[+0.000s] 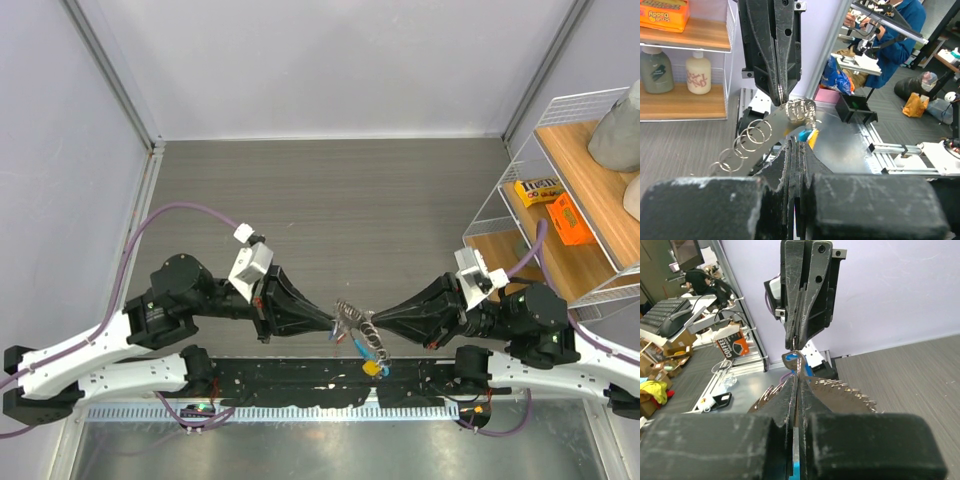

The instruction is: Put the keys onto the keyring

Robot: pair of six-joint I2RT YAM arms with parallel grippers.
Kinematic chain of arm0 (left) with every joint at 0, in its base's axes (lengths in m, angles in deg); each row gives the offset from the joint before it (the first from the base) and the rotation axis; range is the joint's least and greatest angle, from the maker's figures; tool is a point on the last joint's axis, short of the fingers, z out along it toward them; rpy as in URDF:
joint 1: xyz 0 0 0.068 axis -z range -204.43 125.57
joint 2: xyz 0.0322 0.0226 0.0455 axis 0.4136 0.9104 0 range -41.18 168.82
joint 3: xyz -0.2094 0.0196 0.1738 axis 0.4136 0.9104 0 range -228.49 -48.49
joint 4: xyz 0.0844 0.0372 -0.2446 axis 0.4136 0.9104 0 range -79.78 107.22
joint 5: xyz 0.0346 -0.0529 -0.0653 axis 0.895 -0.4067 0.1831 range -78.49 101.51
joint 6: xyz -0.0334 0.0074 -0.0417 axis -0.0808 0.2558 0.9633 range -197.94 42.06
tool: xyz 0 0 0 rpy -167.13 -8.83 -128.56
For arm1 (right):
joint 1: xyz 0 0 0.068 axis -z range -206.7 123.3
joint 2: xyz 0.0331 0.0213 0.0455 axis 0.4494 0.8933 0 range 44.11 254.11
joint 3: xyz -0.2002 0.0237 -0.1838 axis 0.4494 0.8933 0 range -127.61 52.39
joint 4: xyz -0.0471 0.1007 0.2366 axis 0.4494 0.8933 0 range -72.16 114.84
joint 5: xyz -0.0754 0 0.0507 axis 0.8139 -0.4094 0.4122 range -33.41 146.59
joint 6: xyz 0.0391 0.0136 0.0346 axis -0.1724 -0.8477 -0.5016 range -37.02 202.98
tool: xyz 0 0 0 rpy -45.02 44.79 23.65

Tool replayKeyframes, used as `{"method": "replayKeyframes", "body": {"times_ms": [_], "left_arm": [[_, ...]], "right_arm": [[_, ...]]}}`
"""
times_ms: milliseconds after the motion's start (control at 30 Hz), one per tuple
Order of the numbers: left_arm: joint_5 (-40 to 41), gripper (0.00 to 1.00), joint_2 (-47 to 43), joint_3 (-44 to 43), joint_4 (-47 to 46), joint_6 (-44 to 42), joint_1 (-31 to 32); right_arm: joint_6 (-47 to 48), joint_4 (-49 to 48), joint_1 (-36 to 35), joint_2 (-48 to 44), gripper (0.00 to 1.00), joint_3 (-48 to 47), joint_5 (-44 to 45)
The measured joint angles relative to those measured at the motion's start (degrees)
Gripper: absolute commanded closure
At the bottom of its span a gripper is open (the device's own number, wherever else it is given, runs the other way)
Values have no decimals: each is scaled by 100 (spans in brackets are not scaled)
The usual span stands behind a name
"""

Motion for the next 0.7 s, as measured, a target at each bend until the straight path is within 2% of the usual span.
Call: {"method": "replayKeyframes", "body": {"times_ms": [233, 700], "left_arm": [[-42, 100, 229, -140, -131, 422, 0], [-15, 100, 535, -509, -66, 824, 0]], "right_arm": [[72, -157, 0, -46, 94, 48, 297], [393, -369, 0, 149, 94, 96, 289]]}}
